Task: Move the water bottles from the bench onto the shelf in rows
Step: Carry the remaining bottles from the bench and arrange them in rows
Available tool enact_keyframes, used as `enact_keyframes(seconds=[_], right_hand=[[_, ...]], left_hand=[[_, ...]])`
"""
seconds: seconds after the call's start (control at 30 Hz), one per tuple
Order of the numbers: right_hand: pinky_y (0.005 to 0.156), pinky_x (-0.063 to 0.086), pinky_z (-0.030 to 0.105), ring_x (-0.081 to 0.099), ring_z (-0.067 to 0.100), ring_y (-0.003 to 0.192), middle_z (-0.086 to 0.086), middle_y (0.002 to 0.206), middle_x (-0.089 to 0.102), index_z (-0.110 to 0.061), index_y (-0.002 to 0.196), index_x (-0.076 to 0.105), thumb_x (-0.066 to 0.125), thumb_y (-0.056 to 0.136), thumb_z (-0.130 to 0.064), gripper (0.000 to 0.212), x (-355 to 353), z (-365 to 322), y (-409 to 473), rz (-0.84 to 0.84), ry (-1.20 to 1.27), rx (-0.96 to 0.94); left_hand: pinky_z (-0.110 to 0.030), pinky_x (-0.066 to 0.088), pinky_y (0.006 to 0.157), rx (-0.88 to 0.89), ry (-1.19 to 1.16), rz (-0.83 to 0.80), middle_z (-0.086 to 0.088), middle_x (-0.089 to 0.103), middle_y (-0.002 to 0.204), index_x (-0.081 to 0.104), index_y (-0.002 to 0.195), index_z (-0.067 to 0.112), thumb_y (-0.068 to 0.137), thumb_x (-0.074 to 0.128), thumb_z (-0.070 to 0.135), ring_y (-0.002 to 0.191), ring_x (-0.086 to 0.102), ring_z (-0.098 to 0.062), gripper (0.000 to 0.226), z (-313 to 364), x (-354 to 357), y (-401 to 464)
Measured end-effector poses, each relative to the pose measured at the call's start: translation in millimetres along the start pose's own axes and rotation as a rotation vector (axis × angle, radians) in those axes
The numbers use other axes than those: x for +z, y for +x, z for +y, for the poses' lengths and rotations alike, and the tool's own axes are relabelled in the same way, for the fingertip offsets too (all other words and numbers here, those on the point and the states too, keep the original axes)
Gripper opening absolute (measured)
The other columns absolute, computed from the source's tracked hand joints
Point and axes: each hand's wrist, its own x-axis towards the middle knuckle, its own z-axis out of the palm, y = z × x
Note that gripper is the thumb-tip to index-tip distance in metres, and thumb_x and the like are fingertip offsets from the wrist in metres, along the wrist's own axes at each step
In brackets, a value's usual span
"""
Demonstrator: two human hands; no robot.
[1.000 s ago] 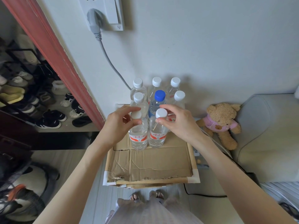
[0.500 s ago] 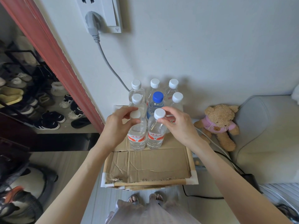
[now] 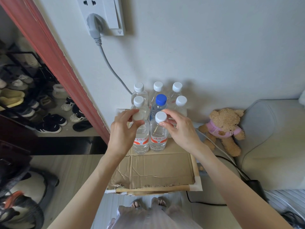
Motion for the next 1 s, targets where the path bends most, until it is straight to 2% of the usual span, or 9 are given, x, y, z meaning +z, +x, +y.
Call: enact_keyframes(seconds=[0.2, 0.3, 0.37, 0.5, 0.6, 0.67, 0.73, 0.87, 1.0], right_hand=[[0.089, 0.053, 0.034, 0.064, 0.015, 0.092, 0.004, 0.103, 0.067, -0.015, 0.114, 0.062, 0.072, 0.076, -0.015, 0.039, -2.0, 4.3, 0.2, 0.039, 0.085, 0.054], [0.082, 0.053, 0.040, 0.062, 0.022, 0.086, 0.002, 0.097, 0.064, -0.023, 0.120, 0.059, 0.068, 0.079, -0.030, 0.042, 3.6, 12.9, -8.0, 0.092, 0.004, 0.006], [0.077, 0.055, 0.039, 0.060, 0.019, 0.085, 0.000, 0.094, 0.058, -0.023, 0.118, 0.059, 0.064, 0.080, -0.038, 0.041, 7.6, 18.4, -14.7, 0.139, 0.012, -0.011], [0.085, 0.053, 0.027, 0.058, 0.014, 0.099, -0.005, 0.106, 0.052, -0.012, 0.118, 0.056, 0.072, 0.077, -0.021, 0.045, 20.7, 27.4, -29.7, 0.198, 0.133, 0.029], [0.086, 0.051, 0.018, 0.054, 0.010, 0.106, -0.004, 0.115, 0.051, -0.010, 0.121, 0.050, 0.075, 0.074, -0.016, 0.054, 34.7, 39.1, -44.7, 0.181, 0.196, 0.174], [0.090, 0.049, 0.017, 0.053, 0.006, 0.106, -0.004, 0.118, 0.053, -0.012, 0.128, 0.044, 0.073, 0.076, -0.018, 0.060, 44.6, 45.5, -52.2, 0.058, 0.263, 0.350], [0.097, 0.046, 0.028, 0.052, 0.008, 0.113, -0.005, 0.126, 0.054, -0.019, 0.130, 0.039, 0.072, 0.076, -0.028, 0.064, 56.6, 56.0, -55.7, -0.040, 0.284, 0.472], [0.098, 0.045, 0.046, 0.055, 0.015, 0.114, -0.007, 0.126, 0.055, -0.035, 0.123, 0.039, 0.067, 0.072, -0.048, 0.060, 71.7, 67.7, -53.1, -0.046, 0.268, 0.528], [0.098, 0.045, 0.044, 0.055, 0.014, 0.113, -0.006, 0.126, 0.056, -0.030, 0.124, 0.041, 0.065, 0.081, -0.034, 0.049, 70.7, 68.7, -49.1, -0.038, 0.280, 0.513]], left_hand=[[-0.021, 0.043, 0.081, -0.005, -0.031, -0.018, 0.005, 0.060, 0.098, 0.059, 0.113, 0.017, 0.076, 0.069, 0.021, 0.088, 0.057, -0.016, 0.038, -5.3, -0.3, -0.3], [-0.008, 0.041, 0.079, -0.027, -0.074, -0.026, 0.008, 0.057, 0.103, 0.054, 0.115, 0.021, 0.073, 0.072, 0.024, 0.090, 0.055, -0.001, 0.045, -13.5, -0.4, -5.4], [-0.008, 0.040, 0.080, -0.046, -0.096, -0.004, 0.012, 0.055, 0.100, 0.053, 0.109, 0.023, 0.070, 0.075, 0.025, 0.091, 0.052, 0.008, 0.045, -19.0, 0.4, -9.3], [-0.003, 0.040, 0.083, -0.083, -0.176, 0.007, 0.022, 0.053, 0.099, 0.049, 0.105, 0.031, 0.069, 0.076, 0.022, 0.094, 0.050, 0.015, 0.046, -26.7, 3.0, -20.7], [-0.012, 0.043, 0.088, -0.196, -0.203, -0.015, 0.011, 0.052, 0.111, 0.046, 0.120, 0.021, 0.067, 0.077, 0.022, 0.100, 0.052, 0.006, 0.061, -45.5, 10.4, -34.4], [-0.022, 0.043, 0.090, -0.284, -0.172, -0.093, 0.003, 0.053, 0.119, 0.044, 0.125, 0.018, 0.067, 0.078, 0.021, 0.103, 0.054, -0.007, 0.067, -58.1, 19.3, -43.7], [-0.024, 0.041, 0.088, -0.357, -0.138, -0.171, -0.002, 0.055, 0.119, 0.043, 0.127, 0.012, 0.070, 0.076, 0.017, 0.108, 0.054, -0.019, 0.067, -64.6, 29.8, -50.0], [-0.024, 0.040, 0.082, -0.464, -0.139, -0.137, -0.002, 0.060, 0.114, 0.044, 0.125, 0.012, 0.076, 0.071, 0.017, 0.110, 0.055, -0.021, 0.056, -67.8, 42.8, -46.1], [-0.026, 0.042, 0.084, -0.467, -0.135, -0.084, -0.006, 0.063, 0.114, 0.048, 0.122, 0.012, 0.076, 0.071, 0.018, 0.107, 0.056, -0.020, 0.051, -72.9, 49.1, -44.3]])
